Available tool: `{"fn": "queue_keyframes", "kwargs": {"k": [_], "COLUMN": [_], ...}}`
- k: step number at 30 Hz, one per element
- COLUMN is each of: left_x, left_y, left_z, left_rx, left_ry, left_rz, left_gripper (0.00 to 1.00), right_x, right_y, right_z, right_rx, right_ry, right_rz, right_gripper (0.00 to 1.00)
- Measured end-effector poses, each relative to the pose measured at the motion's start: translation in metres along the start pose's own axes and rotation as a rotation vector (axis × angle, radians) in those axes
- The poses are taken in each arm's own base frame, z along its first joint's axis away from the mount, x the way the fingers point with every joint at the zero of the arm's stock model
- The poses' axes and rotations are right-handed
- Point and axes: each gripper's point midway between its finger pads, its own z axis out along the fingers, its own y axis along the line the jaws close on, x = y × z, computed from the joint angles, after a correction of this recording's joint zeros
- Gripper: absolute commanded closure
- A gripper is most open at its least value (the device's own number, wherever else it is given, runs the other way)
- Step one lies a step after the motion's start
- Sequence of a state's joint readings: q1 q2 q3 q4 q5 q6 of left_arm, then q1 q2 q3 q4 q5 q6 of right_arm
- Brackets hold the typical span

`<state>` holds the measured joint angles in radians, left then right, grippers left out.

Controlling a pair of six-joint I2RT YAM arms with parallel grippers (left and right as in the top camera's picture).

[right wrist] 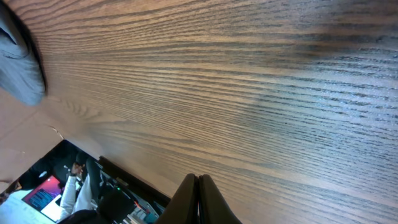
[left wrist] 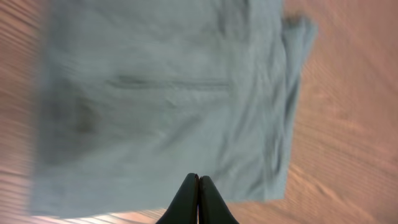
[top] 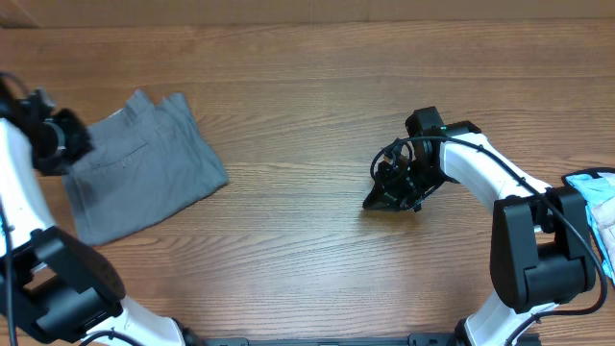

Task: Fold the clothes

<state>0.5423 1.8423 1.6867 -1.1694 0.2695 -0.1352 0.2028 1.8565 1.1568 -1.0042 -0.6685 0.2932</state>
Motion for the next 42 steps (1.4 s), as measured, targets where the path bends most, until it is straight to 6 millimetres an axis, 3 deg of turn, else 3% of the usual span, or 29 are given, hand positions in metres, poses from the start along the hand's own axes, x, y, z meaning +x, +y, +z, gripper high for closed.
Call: {"fn": "queue_keyframes", "kwargs": {"k": [4, 10, 15, 22, 29, 35, 42], "left_x": [0.040, 0.086, 0.095, 0.059, 0.013, 0.017, 0.043], "left_y": [-0.014, 0.000, 0.007, -0.005, -0.035, -0.059, -0.073], "left_z": [0.046, 0.115, 0.144, 0.151, 0.145, 0.133, 0.096], "left_rx": [-0.002, -0.029, -0.060, -0.027, 0.115, 0.220, 0.217], "left_ry": [0.114, 0.152, 0.094, -0.119, -0.320, -0.230, 0.001], "left_rz": [0.008, 0.025, 0.072, 0.124, 0.134, 0.139, 0.188], "left_gripper": [0.96, 0.96, 0.91, 0.89, 0.85, 0.85, 0.88], "right_x": [0.001, -0.001, -0.002, -0.003, -0.001, 0.004, 0.004], "right_y": [-0.001, 0.000, 0.000, 0.001, 0.000, -0.002, -0.002], "right_z": [0.000, 0.000, 0.000, 0.000, 0.000, 0.000, -0.001], "right_rx": [0.004, 0.003, 0.000, 0.000, 0.002, 0.009, 0.009], "right_ry": [0.002, -0.004, -0.009, -0.010, -0.004, 0.013, 0.015], "right_rz": [0.000, -0.005, -0.009, -0.010, -0.004, 0.010, 0.012], "right_gripper": [0.94, 0.94, 0.94, 0.94, 0.94, 0.94, 0.94]}}
